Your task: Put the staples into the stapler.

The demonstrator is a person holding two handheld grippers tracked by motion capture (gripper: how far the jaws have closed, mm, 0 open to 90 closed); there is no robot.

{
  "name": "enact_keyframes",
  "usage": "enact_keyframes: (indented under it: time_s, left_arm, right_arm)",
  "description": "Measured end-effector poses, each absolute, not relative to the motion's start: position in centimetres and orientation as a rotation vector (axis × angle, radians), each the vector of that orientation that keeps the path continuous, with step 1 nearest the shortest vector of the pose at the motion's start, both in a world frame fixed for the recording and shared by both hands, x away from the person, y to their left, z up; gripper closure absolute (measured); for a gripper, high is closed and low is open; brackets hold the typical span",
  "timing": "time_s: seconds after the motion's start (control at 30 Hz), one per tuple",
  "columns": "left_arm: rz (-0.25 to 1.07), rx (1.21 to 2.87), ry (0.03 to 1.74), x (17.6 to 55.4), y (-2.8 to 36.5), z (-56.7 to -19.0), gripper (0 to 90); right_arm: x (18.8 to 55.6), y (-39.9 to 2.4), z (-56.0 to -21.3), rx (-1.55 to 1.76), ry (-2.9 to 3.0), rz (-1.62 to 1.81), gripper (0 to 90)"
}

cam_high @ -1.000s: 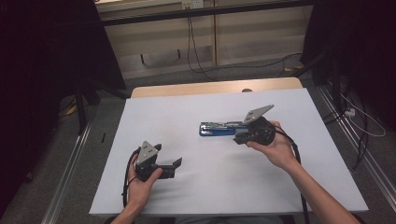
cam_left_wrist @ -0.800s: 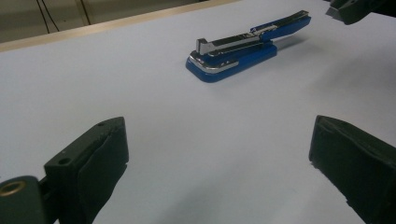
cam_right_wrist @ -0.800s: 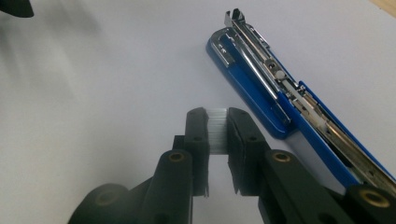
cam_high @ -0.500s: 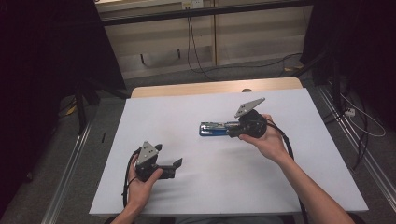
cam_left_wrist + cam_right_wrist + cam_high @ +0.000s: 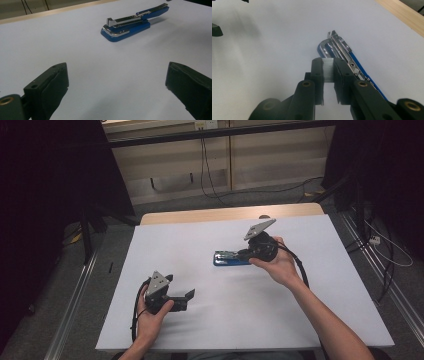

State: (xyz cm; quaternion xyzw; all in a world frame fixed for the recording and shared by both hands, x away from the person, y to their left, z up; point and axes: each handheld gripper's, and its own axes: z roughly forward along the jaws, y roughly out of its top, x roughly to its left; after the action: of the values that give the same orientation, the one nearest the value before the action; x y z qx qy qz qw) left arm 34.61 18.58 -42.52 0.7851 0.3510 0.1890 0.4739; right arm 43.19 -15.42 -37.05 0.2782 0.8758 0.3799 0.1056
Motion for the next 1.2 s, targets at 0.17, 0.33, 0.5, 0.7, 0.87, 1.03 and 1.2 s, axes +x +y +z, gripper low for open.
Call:
enact_keyframes:
  time_s: [0.17, 0.33, 0.5, 0.7, 0.87, 1.03, 1.2]
  left_arm:
    - [0.461, 1.918, 0.857, 34.6, 18.6, -42.5, 4.9]
    - [0.463, 1.916, 0.855, 34.6, 18.6, -42.5, 4.9]
    - [0.465, 1.917, 0.855, 34.7, 18.6, -42.5, 4.9]
    - [0.464, 1.914, 0.854, 34.7, 18.6, -42.5, 4.9]
    - [0.463, 1.911, 0.857, 34.7, 18.7, -42.5, 4.9]
    - [0.462, 1.910, 0.858, 34.7, 18.7, -42.5, 4.9]
    - [0.464, 1.910, 0.856, 34.7, 18.7, -42.4, 4.9]
  right_arm:
    - [43.4, -14.6, -36.8, 0.794, 2.582, 1.123, 79.3]
    - [44.1, -14.1, -36.7, 0.793, 2.586, 1.122, 79.3]
    - [44.8, -13.6, -36.8, 0.790, 2.597, 1.115, 79.3]
    - [45.7, -12.9, -36.9, 0.784, 2.599, 1.120, 79.3]
    - [46.4, -12.5, -36.8, 0.786, 2.598, 1.120, 79.3]
    - [46.8, -12.2, -36.8, 0.794, 2.592, 1.126, 79.3]
    - [47.5, -11.9, -37.0, 0.794, 2.597, 1.108, 79.3]
